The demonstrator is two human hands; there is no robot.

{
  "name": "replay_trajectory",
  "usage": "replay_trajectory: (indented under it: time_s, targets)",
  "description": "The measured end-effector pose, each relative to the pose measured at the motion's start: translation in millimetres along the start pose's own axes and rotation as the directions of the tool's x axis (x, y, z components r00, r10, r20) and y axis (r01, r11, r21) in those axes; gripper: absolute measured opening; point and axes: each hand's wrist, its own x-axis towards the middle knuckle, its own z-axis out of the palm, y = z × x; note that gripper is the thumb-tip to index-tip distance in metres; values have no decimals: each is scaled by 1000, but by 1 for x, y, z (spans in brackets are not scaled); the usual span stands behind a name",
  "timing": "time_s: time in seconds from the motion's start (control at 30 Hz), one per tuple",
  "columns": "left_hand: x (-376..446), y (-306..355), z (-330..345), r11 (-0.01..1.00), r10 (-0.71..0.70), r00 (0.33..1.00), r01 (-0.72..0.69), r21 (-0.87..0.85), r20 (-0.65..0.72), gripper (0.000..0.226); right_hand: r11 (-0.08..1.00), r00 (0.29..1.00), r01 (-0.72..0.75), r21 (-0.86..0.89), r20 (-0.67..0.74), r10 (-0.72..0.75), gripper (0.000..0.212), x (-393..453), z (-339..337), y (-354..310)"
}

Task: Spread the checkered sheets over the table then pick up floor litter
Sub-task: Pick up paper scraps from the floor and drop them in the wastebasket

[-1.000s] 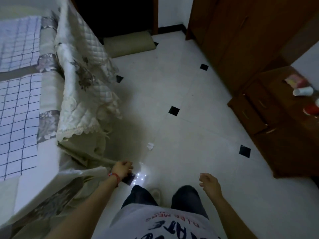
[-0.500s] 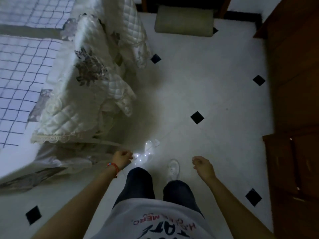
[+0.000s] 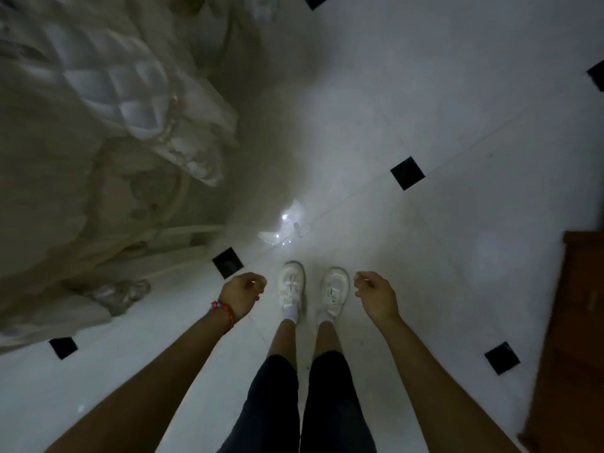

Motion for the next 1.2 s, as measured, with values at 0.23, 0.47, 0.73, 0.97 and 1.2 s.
replay_trajectory:
  time_s: [0.23,0.47,0.73,0.97,1.2]
  targets:
    - [130,-22,46,991,-9,1000,5,137,25,24,1000,999,24,-2,-21,-24,20,106,63,43]
    - [262,-55,116,973,22,999,-29,228,31,30,994,997,72,-85,-16,-73,24,249,113,78]
    - [392,-80,171,869,212,976,-167,465,-47,53,989,994,90,-121,-44,-96,26,366,140,124]
    - [463,-88,196,598,474,881,-331,730,11,59,996,996,79,-48,-31,-81,24,387,160,176]
    - [478,-119,196,592,534,842,-436,678,75,29,996,999,18,86,-49,-14,23,390,166,209]
